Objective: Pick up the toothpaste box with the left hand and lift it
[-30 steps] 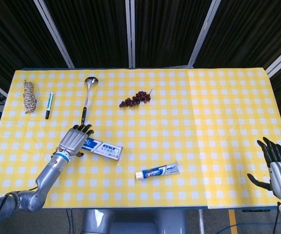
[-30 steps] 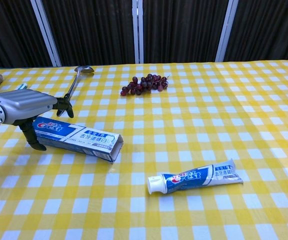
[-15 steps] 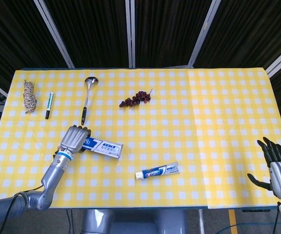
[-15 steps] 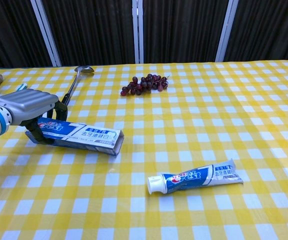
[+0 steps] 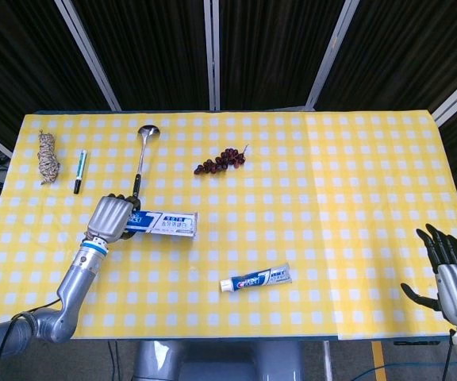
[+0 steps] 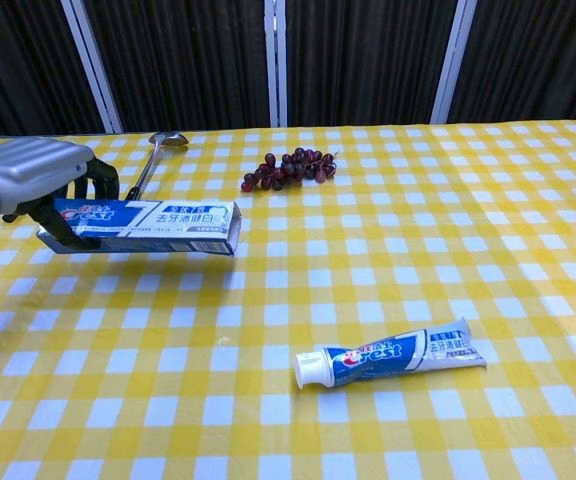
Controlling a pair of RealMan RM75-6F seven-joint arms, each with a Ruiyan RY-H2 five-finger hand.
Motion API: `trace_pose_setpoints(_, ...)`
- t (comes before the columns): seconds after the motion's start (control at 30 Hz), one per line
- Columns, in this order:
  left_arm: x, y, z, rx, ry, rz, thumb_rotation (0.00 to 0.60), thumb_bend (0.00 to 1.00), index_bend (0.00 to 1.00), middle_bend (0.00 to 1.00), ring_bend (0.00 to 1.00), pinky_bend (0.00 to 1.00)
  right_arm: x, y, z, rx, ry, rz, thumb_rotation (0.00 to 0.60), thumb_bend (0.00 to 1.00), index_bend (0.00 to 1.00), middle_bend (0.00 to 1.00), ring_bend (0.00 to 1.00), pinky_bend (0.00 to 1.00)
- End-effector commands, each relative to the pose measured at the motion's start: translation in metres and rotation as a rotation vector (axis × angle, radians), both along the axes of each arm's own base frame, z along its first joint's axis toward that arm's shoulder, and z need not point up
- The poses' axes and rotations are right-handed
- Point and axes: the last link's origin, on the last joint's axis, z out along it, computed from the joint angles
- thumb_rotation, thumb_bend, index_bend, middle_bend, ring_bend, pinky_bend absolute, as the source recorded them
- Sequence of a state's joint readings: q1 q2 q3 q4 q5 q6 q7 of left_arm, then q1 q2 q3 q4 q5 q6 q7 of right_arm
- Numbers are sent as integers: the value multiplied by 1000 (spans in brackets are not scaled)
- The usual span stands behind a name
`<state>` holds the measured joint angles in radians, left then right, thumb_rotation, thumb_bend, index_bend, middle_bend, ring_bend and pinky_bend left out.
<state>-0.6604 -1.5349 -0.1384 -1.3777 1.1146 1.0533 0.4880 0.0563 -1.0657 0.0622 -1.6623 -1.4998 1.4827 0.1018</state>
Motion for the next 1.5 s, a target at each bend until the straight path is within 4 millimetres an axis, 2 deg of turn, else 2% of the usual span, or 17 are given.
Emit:
trace_pose_setpoints(0.03,9,6,19,36,12,-39,600,358,628,448,431,462,0,0,1,-3,-2,0,600,84,0,0,0,0)
trace_pose_setpoints(0.2,26,15,48,110,48,-110,600,356,603,437,430,458,0,0,2,-4,-6,1,600,84,0,0,0,0)
trace_pose_setpoints(0.27,38,18,65,151,127,-187,600,356,593,425,430,453,1,1,2,-5,-9,1,600,85,0,0,0,0)
trace_pose_setpoints(0.53,68,25,101,282,308,-353,600,355,539,369,396,437,2,2,6,-15,-20,10,600,85,0,0,0,0)
trace_pose_setpoints(0.67,78,28,115,349,387,-415,600,353,477,314,345,417,2,2,8,-20,-27,12,600,85,0,0,0,0)
trace_pose_setpoints(0.83,86,28,125,399,458,-473,600,352,455,301,333,416,2,3,9,-22,-31,13,600,84,0,0,0,0)
trace_pose_setpoints(1.0,91,26,135,456,606,-579,600,351,452,301,332,416,3,3,9,-21,-32,15,600,85,0,0,0,0)
trace_pose_setpoints(1.33,83,26,147,471,591,-539,600,351,452,301,332,416,3,3,7,-14,-25,11,600,85,0,0,0,0)
trace_pose_setpoints(1.5,79,22,148,442,517,-506,600,351,452,301,332,416,3,2,5,-10,-22,10,600,85,0,0,0,0)
